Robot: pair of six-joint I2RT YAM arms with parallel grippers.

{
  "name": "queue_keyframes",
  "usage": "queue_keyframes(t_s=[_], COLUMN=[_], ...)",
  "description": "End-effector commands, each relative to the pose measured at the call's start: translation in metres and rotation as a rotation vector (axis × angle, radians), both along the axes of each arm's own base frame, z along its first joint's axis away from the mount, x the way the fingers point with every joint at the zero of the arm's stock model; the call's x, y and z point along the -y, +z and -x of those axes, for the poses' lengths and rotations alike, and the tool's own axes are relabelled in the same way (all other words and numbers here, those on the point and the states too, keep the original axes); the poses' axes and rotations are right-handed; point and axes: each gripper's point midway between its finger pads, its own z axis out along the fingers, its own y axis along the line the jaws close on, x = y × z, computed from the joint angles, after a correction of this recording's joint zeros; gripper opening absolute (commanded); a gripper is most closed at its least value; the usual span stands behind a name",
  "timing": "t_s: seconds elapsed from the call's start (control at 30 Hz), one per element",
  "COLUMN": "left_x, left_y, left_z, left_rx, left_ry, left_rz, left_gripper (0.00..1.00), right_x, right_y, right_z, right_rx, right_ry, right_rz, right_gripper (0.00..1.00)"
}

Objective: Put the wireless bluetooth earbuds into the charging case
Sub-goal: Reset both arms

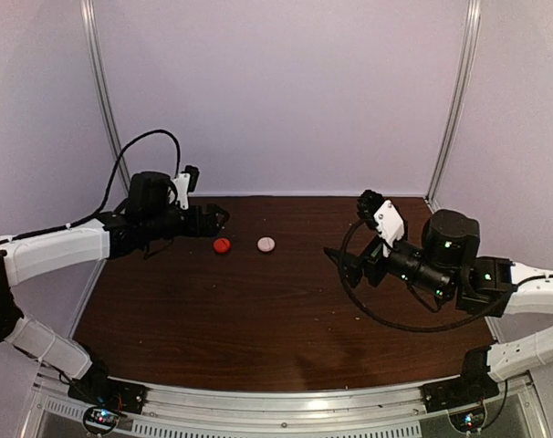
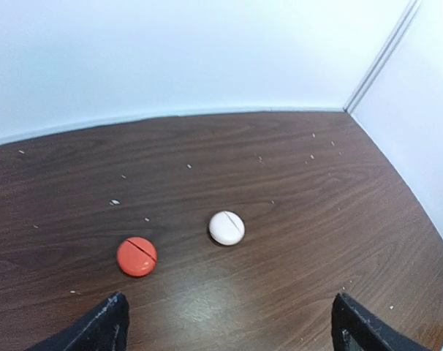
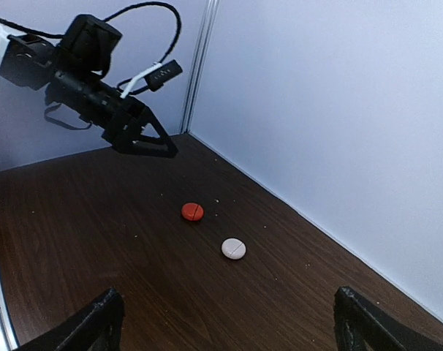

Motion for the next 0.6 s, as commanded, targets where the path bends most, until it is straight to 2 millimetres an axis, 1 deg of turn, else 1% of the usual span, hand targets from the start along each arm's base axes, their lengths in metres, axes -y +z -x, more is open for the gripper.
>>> queue_keyframes(t_s=[0.0, 0.07, 0.17, 0.2, 0.23, 0.33, 0.37, 0.43, 0.57], left_x=[-0.053, -0.07, -0.086, -0.089, -0.092, -0.101, -0.104, -0.11, -0.122], left_y=[0.024, 0.033, 0.033, 0.024, 0.02, -0.004, -0.015, -0.035, -0.058], left_z=[0.006, 0.015, 0.032, 0.039, 0.045, 0.059, 0.065, 0.074, 0.084], left_rx=[0.109, 0.128, 0.142, 0.136, 0.135, 0.096, 0.075, 0.039, 0.012], left_ry=[0.195, 0.256, 0.293, 0.29, 0.291, 0.316, 0.318, 0.334, 0.396], left_rz=[-0.079, -0.076, -0.048, -0.041, -0.028, 0.009, 0.013, 0.022, 0.077], left_gripper=[0.98, 0.98, 0.98, 0.98, 0.98, 0.98, 0.98, 0.98, 0.98], right_x=[0.016, 0.023, 0.031, 0.035, 0.036, 0.044, 0.045, 0.046, 0.049], right_y=[0.006, -0.001, -0.016, -0.023, -0.03, -0.051, -0.061, -0.073, -0.11], right_z=[-0.019, -0.032, -0.049, -0.055, -0.059, -0.071, -0.072, -0.074, -0.077], right_rx=[-0.107, -0.152, -0.247, -0.273, -0.304, -0.39, -0.418, -0.454, -0.532], right_ry=[-0.023, -0.055, -0.081, -0.1, -0.101, -0.119, -0.12, -0.128, -0.161], right_rz=[-0.123, -0.139, -0.18, -0.187, -0.197, -0.238, -0.246, -0.274, -0.288], right_gripper=[1.0, 1.0, 1.0, 1.0, 1.0, 1.0, 1.0, 1.0, 1.0])
